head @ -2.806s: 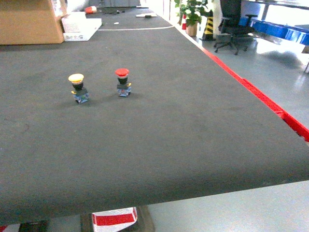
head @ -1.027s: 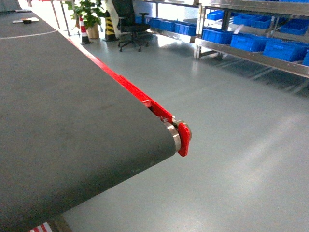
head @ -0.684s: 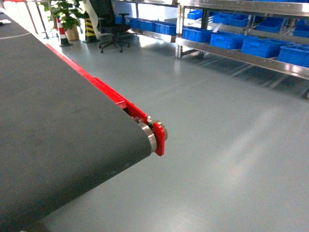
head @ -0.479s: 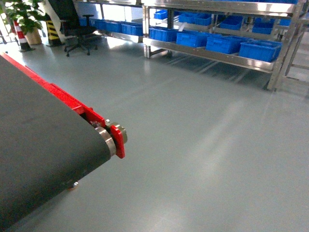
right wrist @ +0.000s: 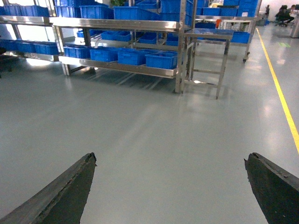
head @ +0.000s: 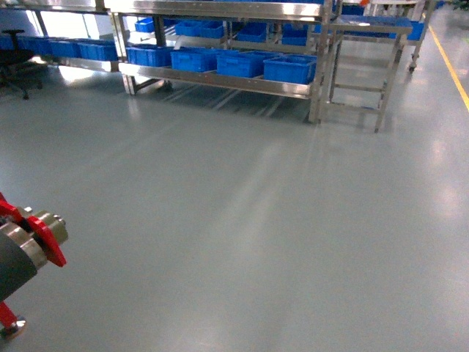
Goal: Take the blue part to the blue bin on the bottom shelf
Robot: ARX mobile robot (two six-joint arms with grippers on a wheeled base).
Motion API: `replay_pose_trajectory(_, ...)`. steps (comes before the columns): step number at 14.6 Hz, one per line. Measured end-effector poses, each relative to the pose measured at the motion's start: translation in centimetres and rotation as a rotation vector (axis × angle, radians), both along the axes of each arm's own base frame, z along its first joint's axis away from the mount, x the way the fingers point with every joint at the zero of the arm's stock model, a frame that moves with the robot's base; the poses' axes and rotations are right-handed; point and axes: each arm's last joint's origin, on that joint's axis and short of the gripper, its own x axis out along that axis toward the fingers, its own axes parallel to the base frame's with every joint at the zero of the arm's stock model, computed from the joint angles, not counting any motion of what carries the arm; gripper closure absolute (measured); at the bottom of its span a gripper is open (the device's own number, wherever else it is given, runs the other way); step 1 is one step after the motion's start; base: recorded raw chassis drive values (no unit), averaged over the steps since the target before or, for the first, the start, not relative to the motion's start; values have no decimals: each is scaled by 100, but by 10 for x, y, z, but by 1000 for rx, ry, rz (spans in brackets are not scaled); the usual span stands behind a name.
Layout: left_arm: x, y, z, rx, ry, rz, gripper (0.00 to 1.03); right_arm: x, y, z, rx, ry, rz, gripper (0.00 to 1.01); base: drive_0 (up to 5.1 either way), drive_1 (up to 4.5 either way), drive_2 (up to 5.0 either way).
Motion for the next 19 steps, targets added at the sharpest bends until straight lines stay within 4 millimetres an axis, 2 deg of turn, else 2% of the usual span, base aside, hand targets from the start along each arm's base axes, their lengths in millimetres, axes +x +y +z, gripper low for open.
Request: replay_pose_trajectory(19,0,0,0,0,0,0,60,0,0,0,0,0,0,3,-153,-153,-153)
